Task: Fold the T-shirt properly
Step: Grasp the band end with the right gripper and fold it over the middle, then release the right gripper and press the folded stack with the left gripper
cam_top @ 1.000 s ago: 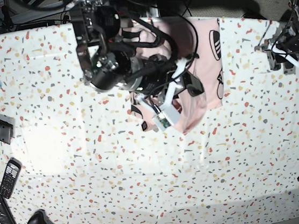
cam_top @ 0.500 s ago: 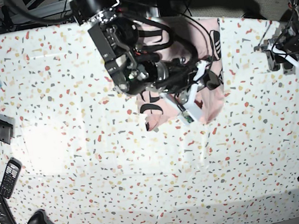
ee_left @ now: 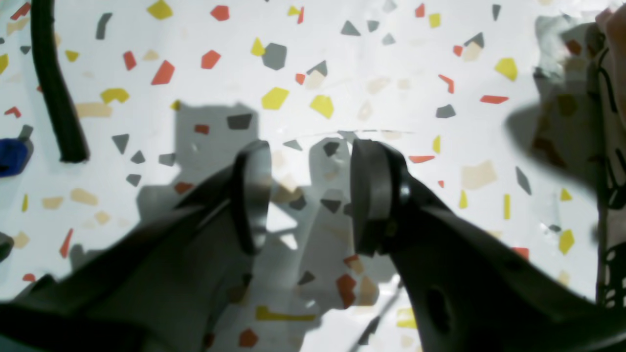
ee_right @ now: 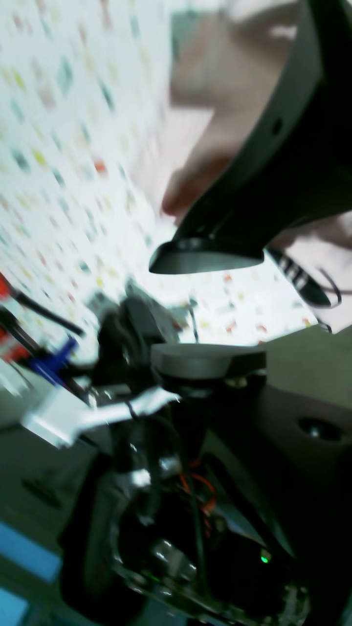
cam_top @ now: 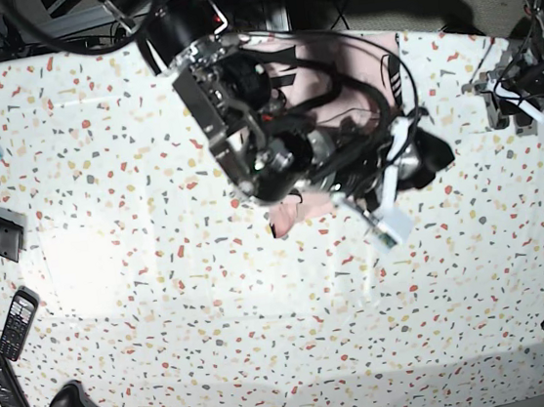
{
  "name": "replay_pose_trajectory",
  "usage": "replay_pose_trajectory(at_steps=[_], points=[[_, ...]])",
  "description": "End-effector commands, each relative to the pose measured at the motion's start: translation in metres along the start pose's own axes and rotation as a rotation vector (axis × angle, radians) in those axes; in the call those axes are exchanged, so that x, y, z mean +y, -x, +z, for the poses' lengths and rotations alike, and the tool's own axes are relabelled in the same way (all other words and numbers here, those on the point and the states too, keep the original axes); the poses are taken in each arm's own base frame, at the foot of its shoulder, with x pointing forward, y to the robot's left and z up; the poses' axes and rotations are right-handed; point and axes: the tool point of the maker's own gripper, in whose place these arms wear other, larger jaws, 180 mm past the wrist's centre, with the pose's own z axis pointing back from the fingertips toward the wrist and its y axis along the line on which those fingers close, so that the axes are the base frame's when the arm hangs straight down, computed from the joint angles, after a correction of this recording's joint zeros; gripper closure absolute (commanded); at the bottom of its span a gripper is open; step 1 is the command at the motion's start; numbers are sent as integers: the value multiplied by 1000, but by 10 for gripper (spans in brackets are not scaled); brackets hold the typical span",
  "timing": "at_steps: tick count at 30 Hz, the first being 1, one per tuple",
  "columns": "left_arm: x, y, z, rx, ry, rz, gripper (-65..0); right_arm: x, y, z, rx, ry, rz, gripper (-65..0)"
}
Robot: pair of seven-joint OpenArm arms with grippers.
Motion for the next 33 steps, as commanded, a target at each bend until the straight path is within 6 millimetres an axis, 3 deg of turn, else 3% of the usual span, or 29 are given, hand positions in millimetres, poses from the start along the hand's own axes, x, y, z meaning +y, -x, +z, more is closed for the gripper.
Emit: replay_pose_trajectory(at_steps=[1,4,9,13,17,23,27,33], points=[[4,-16,4,-48,-4,-11,-251,4,-31,7,-73,-12,47,-229],[-4,-17,4,-55,41,1,-251,-19,-47,30,-56,93,103,-229],[-34,-21,12,-35,189,13,-251,-84,-46,73,-9,373,112,-229],[-58,-47,27,-92,283,11,-251,-128,-30,122,21,521,65,-229],[-93,-73,49,-164,390,-36,-251,-160,-9,170,61,644,24,-229],[-161,-90,78,-207,549,-197,-251,-183,25,222,125,760,-19,-229],[-208,-83,86,-191,664,-286,-251,-189,45,246,164,809,-47,-229],[-247,-59,81,-123,707,-383,-252,-193,63,268,179,855,-90,-229]])
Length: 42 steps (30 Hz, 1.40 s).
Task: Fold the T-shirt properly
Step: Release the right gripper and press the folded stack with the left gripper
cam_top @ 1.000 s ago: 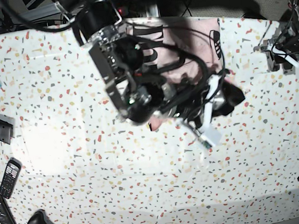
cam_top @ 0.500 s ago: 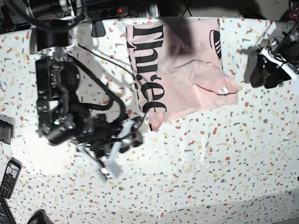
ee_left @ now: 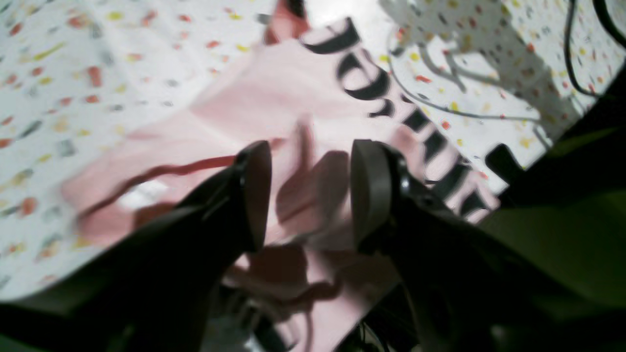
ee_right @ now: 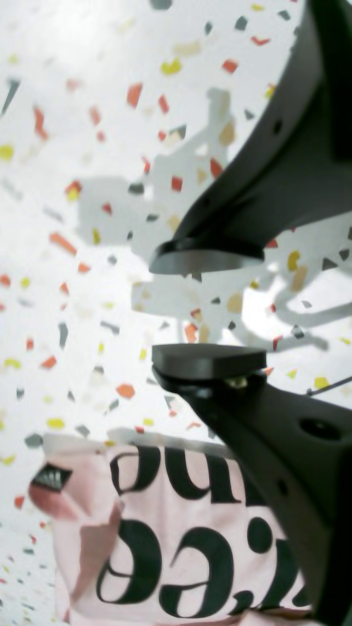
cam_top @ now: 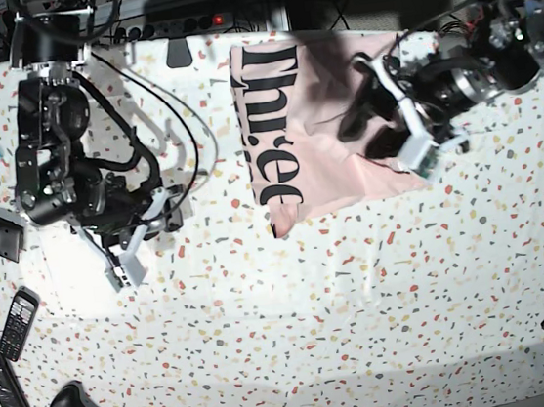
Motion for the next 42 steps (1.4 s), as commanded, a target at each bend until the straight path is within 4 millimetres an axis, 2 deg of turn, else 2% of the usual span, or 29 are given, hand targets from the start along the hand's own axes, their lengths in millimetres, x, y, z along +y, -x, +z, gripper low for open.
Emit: replay_pose_trajectory(at_steps=[1,5,11,12,13,15,16,20,22,30,35,39,40,42], points=[[-4,-13,0,-42,6,-29,-252,-5,-16,6,-52,10,11,-229],[-3,-9,-8,-14,-46,-42,-252,-10,-15,9,-52,17,-1,-229],[6,1,-10,42,-109,-93,-249,-10,-15,9,-51,18,0,-229],[7,1,-10,43,-111,-92,-233,-10,-15,9,-51,18,0,-229],[6,1,-10,42,-108,-90,-189,-10,-15,9,-52,18,0,-229],[4,0,-10,35,-97,-83,-32,-10,-16,9,-53,18,0,-229],[2,0,-10,34,-84,-76,0,-10,-15,9,-52,18,0,-229],[-15,9,-5,88,10,-102,0,-10,-17,9,-61,18,1,-229],[-14,17,3,137,23,-120,0,-10,-18,9,-68,18,1,-229],[28,52,38,320,-69,-219,0,-10,-19,9,-69,18,0,-229],[59,78,62,473,-183,-326,0,-10,-19,9,-69,18,1,-229],[70,92,75,554,-225,-366,0,-10,-19,9,-70,18,0,-229],[71,95,77,567,-227,-367,-19,-10,-19,9,-69,18,0,-229],[72,101,81,603,-232,-363,-164,-10,-18,9,-68,18,0,-229]])
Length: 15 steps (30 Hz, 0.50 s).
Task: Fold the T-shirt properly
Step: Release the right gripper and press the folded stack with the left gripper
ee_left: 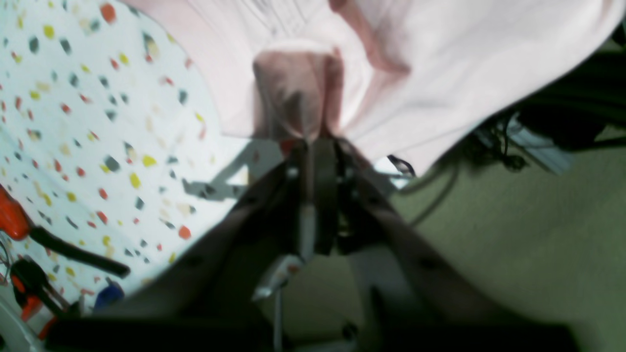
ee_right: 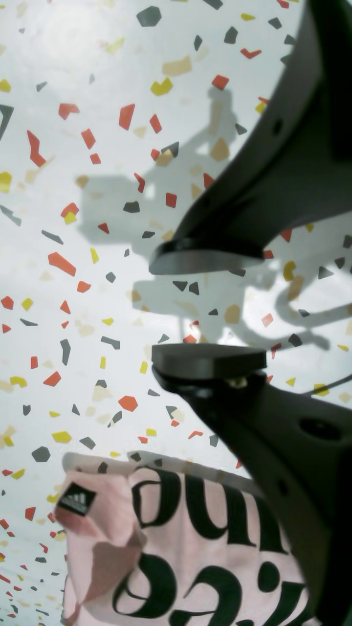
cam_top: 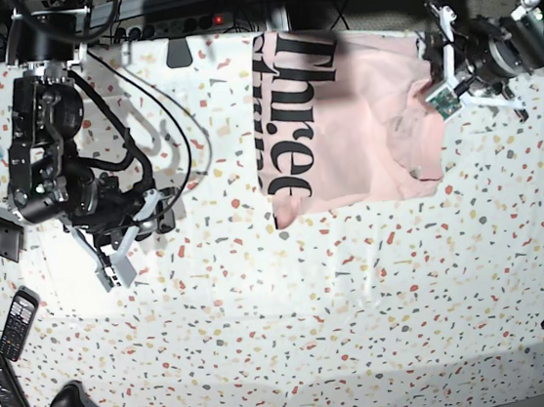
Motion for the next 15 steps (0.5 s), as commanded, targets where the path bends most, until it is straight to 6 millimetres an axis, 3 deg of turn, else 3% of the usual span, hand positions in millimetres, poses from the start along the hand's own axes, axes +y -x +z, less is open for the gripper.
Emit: replay_pose_trajectory(at_steps=[1,2,6,9,12,15], points=[[8,1,5,12,-27,-12,-220,-2,-18,5,-55,4,17,-229],[12,7,5,49,-54,0,-245,-2,-18,5,-55,4,17,-229],[53,34,16,194,-290,71,-248,-2,-18,5,-56,3,17,-229],[72,19,20,85,-408,173,-239,6,-23,6,-81,-44,-4,-229],[62,-8,15,-66,-341,216,-178,16,-28,7,-104,-99,-27,-217],[37,-29,8,-162,-200,247,-75,26,-36,9,-138,-153,-48,-144]])
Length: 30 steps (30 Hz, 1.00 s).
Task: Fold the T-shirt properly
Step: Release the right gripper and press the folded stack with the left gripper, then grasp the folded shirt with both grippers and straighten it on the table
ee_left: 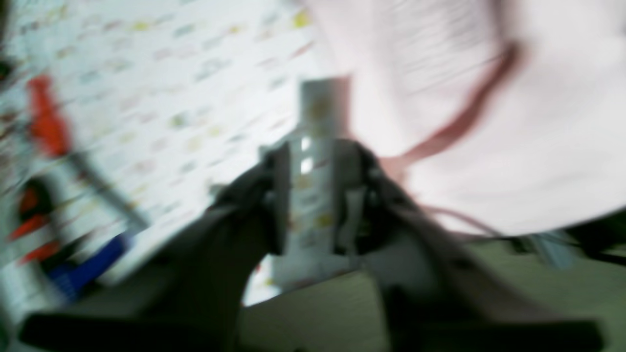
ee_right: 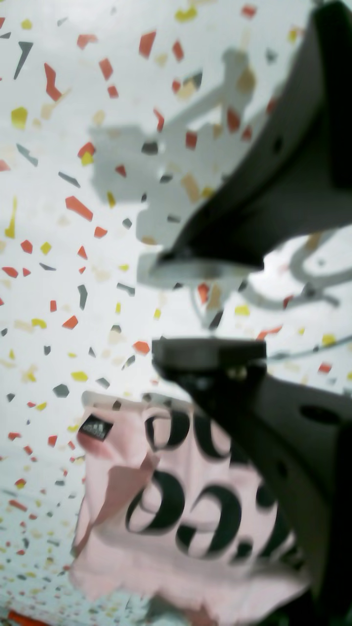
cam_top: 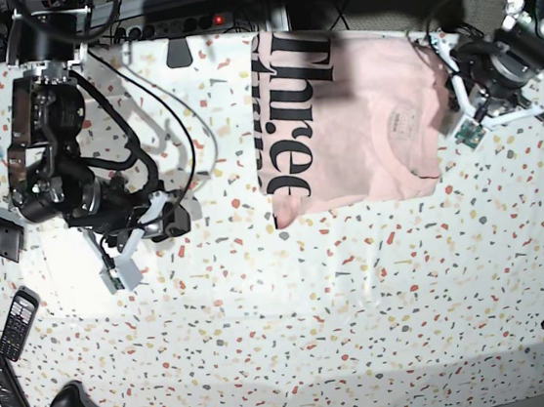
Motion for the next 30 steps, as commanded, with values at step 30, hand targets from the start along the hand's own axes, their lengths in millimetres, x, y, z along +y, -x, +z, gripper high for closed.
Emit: replay_pose_trajectory(at_steps=[30], points=[[-75,71,-40,135,206,226,0,112,9,-110,156,-176,375,0]])
